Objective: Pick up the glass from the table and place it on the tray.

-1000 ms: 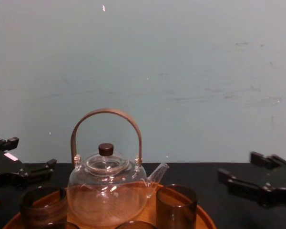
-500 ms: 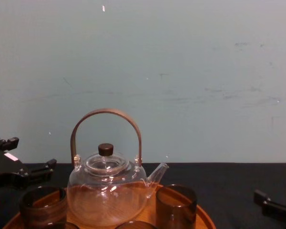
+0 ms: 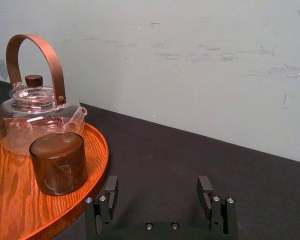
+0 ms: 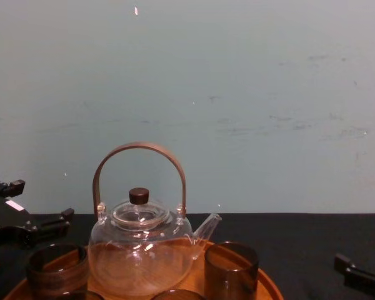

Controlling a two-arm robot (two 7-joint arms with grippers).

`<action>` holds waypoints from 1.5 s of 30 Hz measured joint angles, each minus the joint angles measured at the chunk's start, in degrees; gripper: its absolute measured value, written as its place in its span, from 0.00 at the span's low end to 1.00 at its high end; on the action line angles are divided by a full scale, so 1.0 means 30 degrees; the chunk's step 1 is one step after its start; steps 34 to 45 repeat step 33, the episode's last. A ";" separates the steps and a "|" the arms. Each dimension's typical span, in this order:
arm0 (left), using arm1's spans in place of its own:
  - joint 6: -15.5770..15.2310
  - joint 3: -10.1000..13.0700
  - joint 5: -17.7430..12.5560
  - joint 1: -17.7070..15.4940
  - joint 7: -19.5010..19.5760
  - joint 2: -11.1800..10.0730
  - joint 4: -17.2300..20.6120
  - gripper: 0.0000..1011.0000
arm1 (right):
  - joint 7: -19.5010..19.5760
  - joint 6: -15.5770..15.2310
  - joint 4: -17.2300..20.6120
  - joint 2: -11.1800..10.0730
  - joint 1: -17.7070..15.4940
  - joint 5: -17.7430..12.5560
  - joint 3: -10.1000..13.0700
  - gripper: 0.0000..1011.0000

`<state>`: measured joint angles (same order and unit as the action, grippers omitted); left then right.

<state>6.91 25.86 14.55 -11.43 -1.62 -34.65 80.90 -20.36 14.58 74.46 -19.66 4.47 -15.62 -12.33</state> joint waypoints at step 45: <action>-0.0001 0.0001 0.0000 0.0000 0.0000 0.0000 0.0000 0.99 | -0.0069 -0.0045 0.0110 -0.0067 -0.0044 -0.0114 -0.0015 0.99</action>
